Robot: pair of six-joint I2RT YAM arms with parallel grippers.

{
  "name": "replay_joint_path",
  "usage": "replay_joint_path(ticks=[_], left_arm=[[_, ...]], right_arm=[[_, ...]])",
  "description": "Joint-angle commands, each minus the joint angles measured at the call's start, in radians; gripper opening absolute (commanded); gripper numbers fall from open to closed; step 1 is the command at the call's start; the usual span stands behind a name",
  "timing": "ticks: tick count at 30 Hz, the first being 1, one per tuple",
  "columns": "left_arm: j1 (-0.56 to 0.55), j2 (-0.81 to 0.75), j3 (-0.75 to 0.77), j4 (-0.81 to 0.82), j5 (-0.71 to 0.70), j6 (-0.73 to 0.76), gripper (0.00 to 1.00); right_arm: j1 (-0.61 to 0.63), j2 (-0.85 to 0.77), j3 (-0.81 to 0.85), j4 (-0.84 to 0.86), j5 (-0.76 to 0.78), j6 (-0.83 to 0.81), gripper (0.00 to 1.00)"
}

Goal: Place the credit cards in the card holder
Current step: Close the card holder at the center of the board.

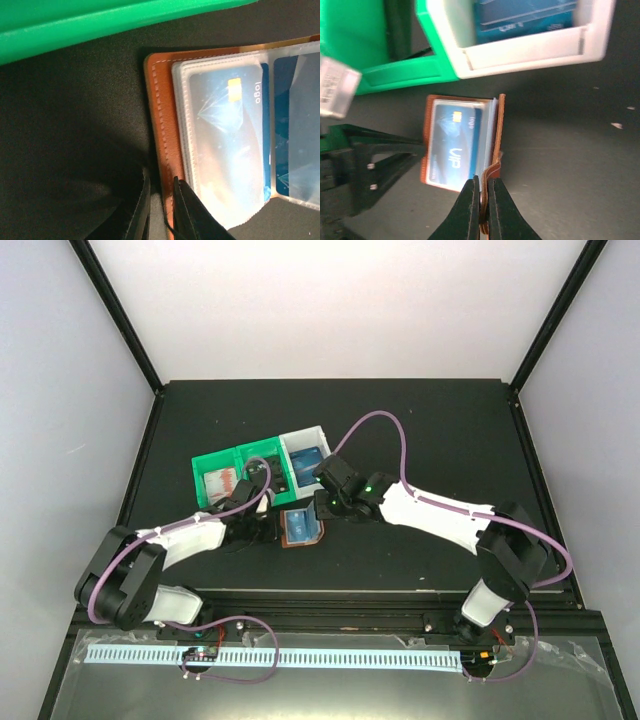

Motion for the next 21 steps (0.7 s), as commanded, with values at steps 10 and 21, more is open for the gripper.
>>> replay_joint_path(ticks=[10, 21], left_arm=[[-0.006, 0.031, 0.002, 0.043, 0.007, -0.001, 0.15], [-0.005, -0.002, -0.012, 0.058, 0.012, -0.016, 0.16]], right_arm=[[0.001, 0.035, -0.105, 0.492, -0.329, 0.085, 0.10], [0.000, 0.028, -0.220, 0.682, -0.386, 0.156, 0.38]])
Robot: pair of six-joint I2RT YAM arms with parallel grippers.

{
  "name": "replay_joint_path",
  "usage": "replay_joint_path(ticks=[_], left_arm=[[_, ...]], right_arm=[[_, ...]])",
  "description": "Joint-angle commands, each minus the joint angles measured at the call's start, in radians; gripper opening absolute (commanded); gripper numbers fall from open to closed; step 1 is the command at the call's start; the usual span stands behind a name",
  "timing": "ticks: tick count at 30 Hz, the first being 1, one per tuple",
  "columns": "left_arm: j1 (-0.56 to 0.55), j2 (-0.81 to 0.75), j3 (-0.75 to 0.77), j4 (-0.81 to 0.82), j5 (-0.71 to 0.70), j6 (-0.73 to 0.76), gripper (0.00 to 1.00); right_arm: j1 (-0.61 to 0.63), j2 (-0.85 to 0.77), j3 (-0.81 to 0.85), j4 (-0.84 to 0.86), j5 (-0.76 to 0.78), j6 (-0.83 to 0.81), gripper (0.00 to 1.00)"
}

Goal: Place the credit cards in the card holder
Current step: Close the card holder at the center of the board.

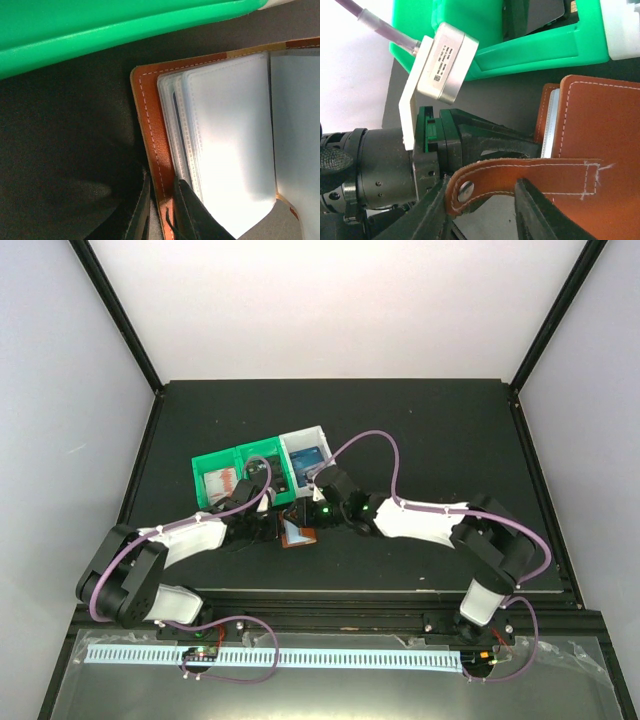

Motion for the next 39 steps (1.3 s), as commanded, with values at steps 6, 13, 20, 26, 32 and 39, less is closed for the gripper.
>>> replay_joint_path(ticks=[6, 13, 20, 26, 32, 39], left_arm=[[-0.005, -0.033, -0.011, 0.012, 0.002, -0.015, 0.16], [-0.005, -0.036, -0.013, 0.014, 0.008, -0.013, 0.16], [-0.005, -0.040, -0.015, 0.010, 0.014, -0.009, 0.17], [-0.005, -0.033, -0.015, 0.010, 0.016, -0.007, 0.17], [-0.005, -0.029, -0.012, 0.005, 0.017, -0.004, 0.17], [-0.005, -0.026, -0.006, -0.004, 0.023, 0.004, 0.17]], right_arm=[[-0.004, -0.132, -0.074, 0.129, -0.031, -0.025, 0.50], [-0.013, -0.261, -0.197, 0.172, 0.100, -0.021, 0.52], [-0.019, -0.360, -0.185, -0.273, 0.641, 0.138, 0.45], [-0.049, -0.230, -0.112, -0.462, 0.661, 0.152, 0.42], [-0.054, -0.085, -0.051, -0.383, 0.480, 0.049, 0.42], [-0.054, -0.066, -0.060, -0.212, 0.247, -0.018, 0.44]])
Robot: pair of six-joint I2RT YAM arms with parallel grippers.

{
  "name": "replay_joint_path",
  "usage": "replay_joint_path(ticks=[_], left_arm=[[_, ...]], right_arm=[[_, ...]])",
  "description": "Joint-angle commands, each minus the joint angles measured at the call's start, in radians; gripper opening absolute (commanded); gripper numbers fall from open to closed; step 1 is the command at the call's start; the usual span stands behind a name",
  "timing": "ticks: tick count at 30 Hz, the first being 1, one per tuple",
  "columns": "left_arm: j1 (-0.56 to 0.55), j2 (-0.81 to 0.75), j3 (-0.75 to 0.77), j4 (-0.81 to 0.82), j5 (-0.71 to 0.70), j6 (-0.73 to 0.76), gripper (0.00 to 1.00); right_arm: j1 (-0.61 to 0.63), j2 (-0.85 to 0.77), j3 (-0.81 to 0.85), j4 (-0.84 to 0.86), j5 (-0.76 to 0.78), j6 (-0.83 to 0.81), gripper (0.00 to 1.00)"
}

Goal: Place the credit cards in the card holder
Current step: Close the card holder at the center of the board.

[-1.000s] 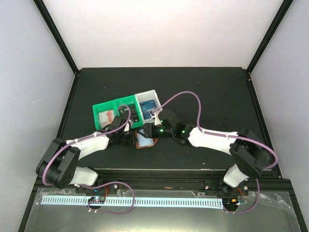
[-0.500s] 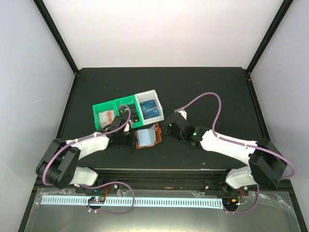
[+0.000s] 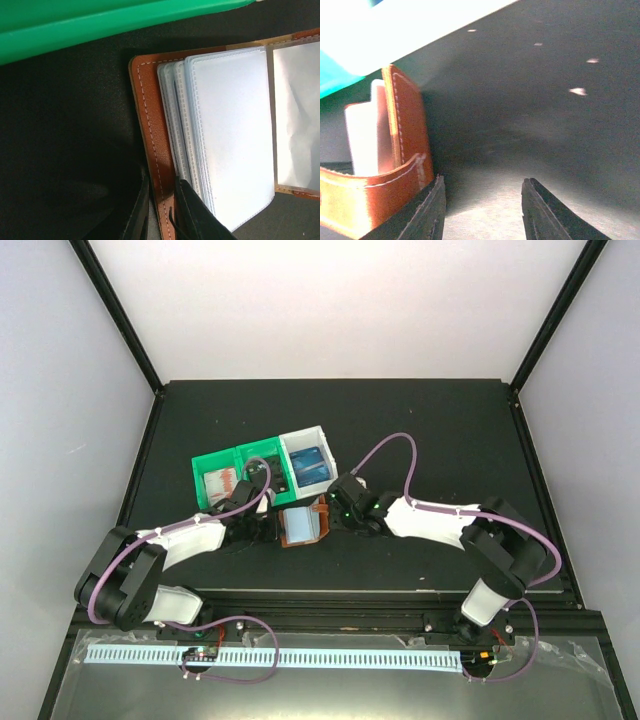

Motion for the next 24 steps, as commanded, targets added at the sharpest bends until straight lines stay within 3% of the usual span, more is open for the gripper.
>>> replay_joint_path(ticks=[1, 5, 10, 24], left_arm=[[-0.005, -0.007, 0.006, -0.004, 0.018, 0.008, 0.17], [-0.005, -0.002, 0.006, 0.000, 0.030, 0.015, 0.17], [-0.005, 0.017, 0.009, 0.021, 0.076, 0.024, 0.17], [-0.006, 0.076, 0.021, 0.043, 0.126, 0.042, 0.17]], right_arm=[[-0.002, -0.010, 0.009, 0.156, -0.172, -0.058, 0.45], [-0.002, -0.003, -0.005, 0.237, -0.259, -0.072, 0.48], [-0.002, 0.078, 0.047, 0.220, -0.330, -0.097, 0.47], [-0.002, 0.220, 0.079, 0.171, -0.324, -0.130, 0.47]])
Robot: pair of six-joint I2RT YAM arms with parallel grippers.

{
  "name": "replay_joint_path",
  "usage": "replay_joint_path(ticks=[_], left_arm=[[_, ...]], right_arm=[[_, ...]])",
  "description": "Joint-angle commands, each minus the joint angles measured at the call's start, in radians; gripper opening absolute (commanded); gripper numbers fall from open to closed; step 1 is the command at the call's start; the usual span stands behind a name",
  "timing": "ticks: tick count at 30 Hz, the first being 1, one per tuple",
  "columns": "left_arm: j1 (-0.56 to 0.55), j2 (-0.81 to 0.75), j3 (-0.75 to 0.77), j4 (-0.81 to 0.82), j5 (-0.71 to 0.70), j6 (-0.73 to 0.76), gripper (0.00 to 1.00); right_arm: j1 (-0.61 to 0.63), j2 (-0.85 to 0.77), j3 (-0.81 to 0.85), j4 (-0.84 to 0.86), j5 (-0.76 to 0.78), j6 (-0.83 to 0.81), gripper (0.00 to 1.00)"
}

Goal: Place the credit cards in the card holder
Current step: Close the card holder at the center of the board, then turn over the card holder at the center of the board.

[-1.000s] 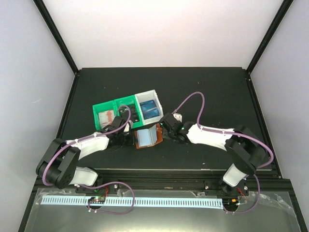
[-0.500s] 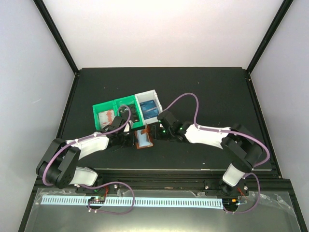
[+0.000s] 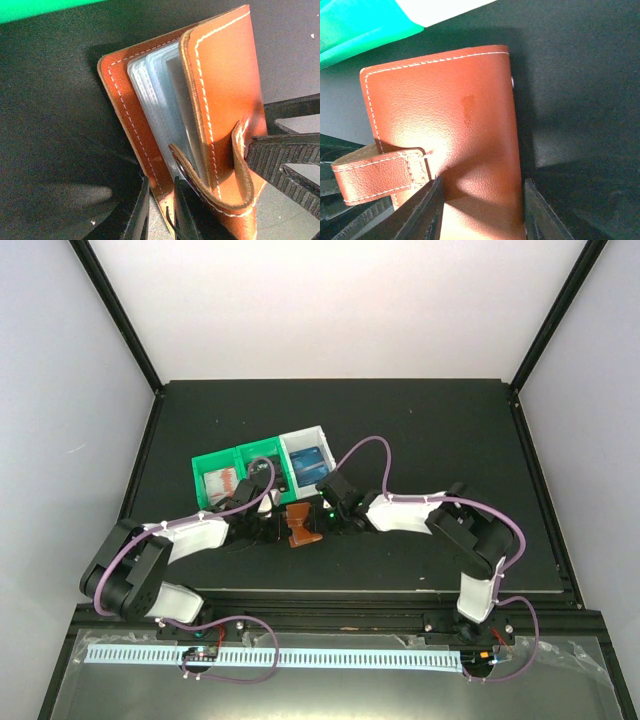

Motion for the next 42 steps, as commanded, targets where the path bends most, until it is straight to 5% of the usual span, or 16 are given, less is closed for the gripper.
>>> replay_joint_path(ticks=[1, 9, 21, 29, 34, 42], left_arm=[[-0.006, 0.030, 0.013, -0.002, 0.013, 0.024, 0.17], [-0.006, 0.061, 0.015, 0.004, 0.005, 0.028, 0.16], [-0.006, 0.045, -0.027, 0.038, 0.005, 0.014, 0.16], [-0.006, -0.053, -0.045, 0.004, -0.052, -0.002, 0.17], [-0.006, -0.188, -0.053, -0.072, -0.190, -0.030, 0.22], [-0.006, -0.391, -0.035, -0.207, -0.370, -0.062, 0.39]], right_arm=[[-0.002, 0.040, 0.005, -0.005, -0.047, -0.031, 0.47], [-0.011, 0.079, -0.111, 0.366, -0.399, 0.072, 0.49], [-0.011, 0.122, -0.230, 0.882, -0.464, 0.325, 0.49], [-0.012, 0.068, -0.269, 0.844, -0.384, 0.290, 0.35], [-0.015, 0.040, -0.263, 0.786, -0.381, 0.269, 0.17], [-0.031, -0.138, -0.218, 0.362, -0.252, 0.063, 0.05]])
